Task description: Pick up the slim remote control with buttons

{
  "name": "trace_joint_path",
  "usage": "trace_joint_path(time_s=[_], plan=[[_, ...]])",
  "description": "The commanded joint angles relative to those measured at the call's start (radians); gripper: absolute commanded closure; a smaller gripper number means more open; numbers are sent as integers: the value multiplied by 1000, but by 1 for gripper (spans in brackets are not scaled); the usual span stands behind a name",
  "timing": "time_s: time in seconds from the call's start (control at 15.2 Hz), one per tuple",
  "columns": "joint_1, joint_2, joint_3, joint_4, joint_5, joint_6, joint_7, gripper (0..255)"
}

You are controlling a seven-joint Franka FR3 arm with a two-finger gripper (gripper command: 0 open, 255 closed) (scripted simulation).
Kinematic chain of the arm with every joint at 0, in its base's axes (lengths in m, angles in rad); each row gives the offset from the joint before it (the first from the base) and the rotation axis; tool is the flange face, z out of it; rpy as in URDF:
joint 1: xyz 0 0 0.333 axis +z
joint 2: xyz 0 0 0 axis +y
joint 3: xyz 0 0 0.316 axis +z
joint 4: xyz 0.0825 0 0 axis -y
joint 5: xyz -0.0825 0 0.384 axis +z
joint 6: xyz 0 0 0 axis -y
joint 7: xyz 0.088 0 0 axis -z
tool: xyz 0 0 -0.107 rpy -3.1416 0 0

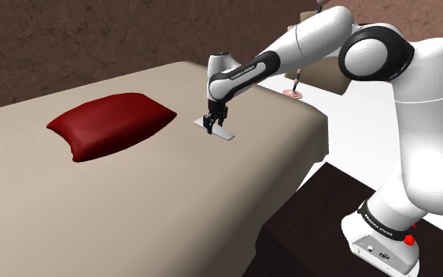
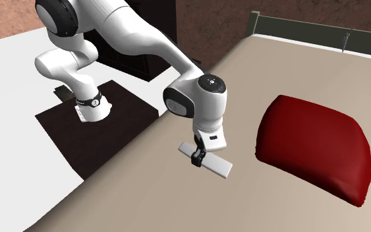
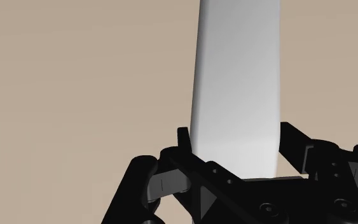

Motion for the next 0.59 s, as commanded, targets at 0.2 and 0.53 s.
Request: trace_joint_path(time_s=[0.2, 0.53], plan=[[0, -38, 1, 12, 1, -49, 0, 255], [-1, -72, 2, 29, 3, -101, -1, 255]])
